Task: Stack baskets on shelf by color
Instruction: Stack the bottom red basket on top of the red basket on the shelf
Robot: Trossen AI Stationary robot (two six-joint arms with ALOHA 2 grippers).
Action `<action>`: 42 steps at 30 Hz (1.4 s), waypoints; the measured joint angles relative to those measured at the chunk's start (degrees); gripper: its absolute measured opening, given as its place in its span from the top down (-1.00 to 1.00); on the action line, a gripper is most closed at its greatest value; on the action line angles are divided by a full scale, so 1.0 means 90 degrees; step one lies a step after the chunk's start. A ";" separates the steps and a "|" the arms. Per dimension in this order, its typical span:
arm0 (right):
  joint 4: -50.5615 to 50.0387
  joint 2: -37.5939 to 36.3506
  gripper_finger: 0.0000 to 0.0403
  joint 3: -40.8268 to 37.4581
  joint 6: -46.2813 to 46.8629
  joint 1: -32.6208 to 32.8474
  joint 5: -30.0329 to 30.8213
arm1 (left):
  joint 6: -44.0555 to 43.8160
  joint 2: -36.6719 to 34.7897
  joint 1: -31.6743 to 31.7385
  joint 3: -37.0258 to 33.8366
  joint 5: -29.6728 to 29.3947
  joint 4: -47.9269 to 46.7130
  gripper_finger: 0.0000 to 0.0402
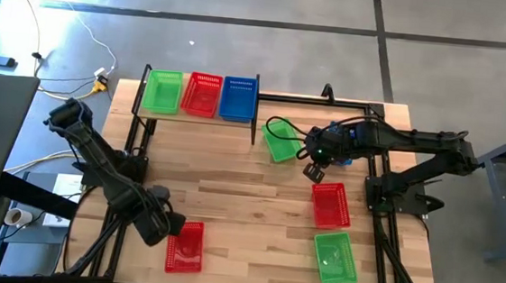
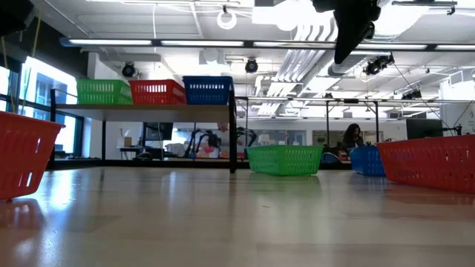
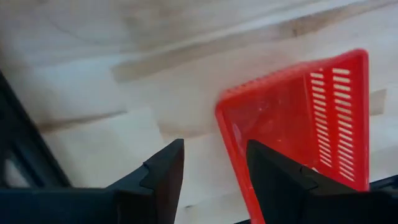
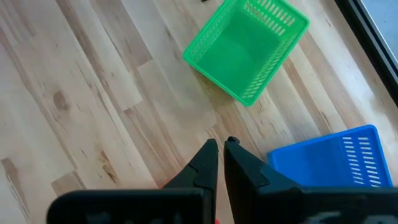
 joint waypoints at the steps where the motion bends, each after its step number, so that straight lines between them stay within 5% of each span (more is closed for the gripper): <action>1: 0.0000 0.0000 0.93 0.0000 -0.0012 0.0000 0.0000 | -0.0104 0.0066 -0.0037 0.0000 0.0000 0.0110 0.19; 25: 0.0070 0.0002 0.93 0.0000 -0.0320 0.0000 -0.0019 | -0.0902 0.1416 -0.0194 0.0000 0.0156 0.1369 0.21; 42: 0.0127 0.0002 0.93 0.0002 -0.0383 0.0000 -0.0019 | -0.0932 0.1734 -0.0202 0.0000 0.0237 0.1908 0.98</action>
